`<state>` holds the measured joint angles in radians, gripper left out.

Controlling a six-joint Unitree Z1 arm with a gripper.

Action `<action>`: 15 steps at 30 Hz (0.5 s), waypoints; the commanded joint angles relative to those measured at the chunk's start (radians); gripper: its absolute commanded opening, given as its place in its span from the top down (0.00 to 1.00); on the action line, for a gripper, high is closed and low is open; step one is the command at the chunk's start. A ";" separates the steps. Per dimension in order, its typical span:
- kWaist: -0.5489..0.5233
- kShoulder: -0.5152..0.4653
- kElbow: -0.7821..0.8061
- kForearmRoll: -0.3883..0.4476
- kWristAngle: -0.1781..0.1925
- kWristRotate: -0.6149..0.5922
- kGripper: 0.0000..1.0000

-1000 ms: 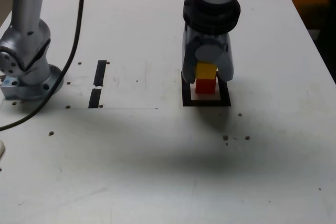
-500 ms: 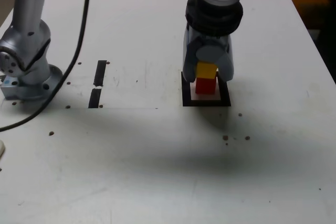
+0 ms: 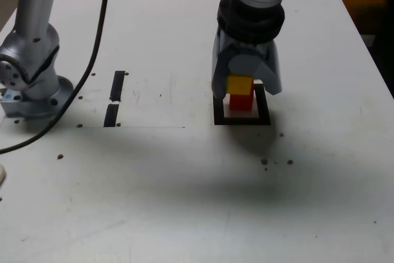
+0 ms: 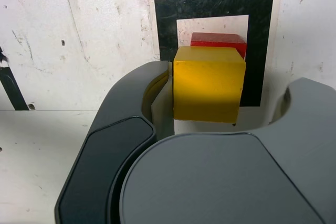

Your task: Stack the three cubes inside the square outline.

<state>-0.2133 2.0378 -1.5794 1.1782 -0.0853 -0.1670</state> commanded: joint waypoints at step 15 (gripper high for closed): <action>0.027 -0.096 -0.014 0.087 0.005 0.027 0.00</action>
<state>-0.2011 1.9740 -1.5819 1.2361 -0.0846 -0.1530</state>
